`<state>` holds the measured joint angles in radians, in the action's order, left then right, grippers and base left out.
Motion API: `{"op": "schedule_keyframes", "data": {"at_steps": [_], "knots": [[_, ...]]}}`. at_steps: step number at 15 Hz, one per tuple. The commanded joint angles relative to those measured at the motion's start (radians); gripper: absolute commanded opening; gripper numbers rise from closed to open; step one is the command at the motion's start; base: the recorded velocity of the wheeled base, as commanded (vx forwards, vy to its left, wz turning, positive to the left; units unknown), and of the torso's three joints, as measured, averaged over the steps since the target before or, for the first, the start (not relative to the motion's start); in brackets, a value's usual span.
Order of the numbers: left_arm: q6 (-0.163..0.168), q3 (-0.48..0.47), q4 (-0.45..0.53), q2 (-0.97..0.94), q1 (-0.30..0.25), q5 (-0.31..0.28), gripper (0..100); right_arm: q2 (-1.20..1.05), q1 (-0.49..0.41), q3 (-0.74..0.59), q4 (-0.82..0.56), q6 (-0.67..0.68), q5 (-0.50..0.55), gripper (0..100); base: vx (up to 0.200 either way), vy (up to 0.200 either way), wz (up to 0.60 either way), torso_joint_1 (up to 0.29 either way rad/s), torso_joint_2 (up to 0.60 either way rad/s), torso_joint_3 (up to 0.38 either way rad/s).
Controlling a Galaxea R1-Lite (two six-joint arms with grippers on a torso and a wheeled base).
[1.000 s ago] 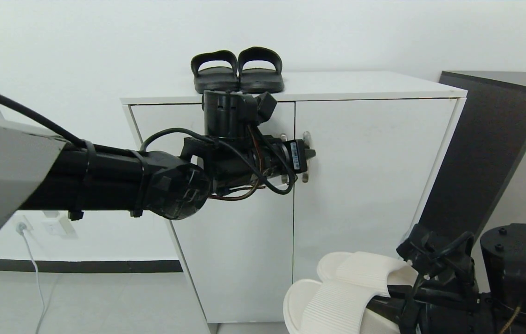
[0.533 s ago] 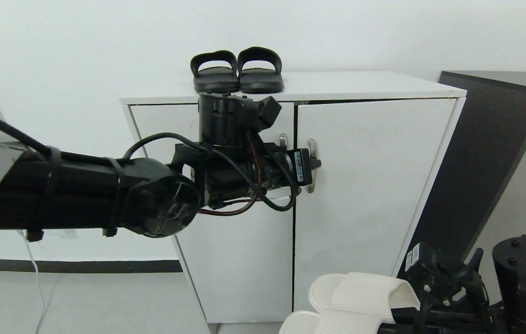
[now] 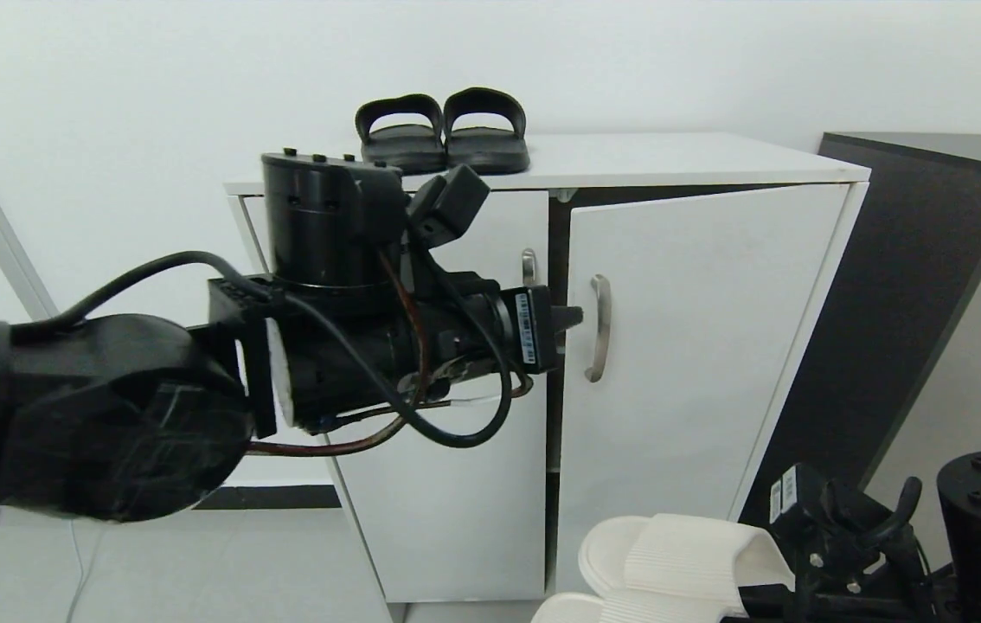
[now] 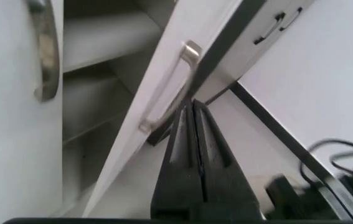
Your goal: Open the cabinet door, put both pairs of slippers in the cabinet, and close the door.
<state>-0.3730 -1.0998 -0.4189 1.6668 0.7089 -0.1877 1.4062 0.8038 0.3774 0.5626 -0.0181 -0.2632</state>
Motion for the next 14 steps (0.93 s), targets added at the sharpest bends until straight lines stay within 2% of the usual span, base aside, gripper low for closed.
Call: {"op": "schedule_keyframes", "data": {"at_steps": [1, 4, 7, 10, 14], "knots": [[0.000, 0.074, 0.000, -0.125, 0.000, -0.001, 0, 0.002, 0.000, 0.000, 0.000, 0.000, -0.001, 0, 0.000, 0.000, 0.00, 0.000, 0.00, 0.000], [-0.003, 0.040, -0.017, -0.084, -0.031, -0.010, 0, 0.002, 0.002, 0.000, -0.001, -0.002, 0.005, 0, 0.000, 0.000, 0.00, 0.000, 0.00, 0.000], [-0.041, -0.049, -0.073, 0.024, -0.059, -0.007, 0, 0.002, 0.002, 0.001, -0.001, -0.002, 0.009, 0, 0.000, 0.000, 0.00, 0.000, 0.00, 0.000], [-0.041, -0.186, -0.072, 0.140, -0.078, -0.006, 0, 0.002, 0.002, 0.001, -0.001, -0.002, 0.009, 0, 0.000, 0.000, 0.00, 0.000, 0.00, 0.000], [-0.043, -0.296, -0.069, 0.240, -0.094, -0.006, 0, 0.007, 0.002, 0.001, -0.001, -0.002, 0.007, 0, 0.000, 0.000, 0.00, 0.000, 0.00, 0.000]]}}
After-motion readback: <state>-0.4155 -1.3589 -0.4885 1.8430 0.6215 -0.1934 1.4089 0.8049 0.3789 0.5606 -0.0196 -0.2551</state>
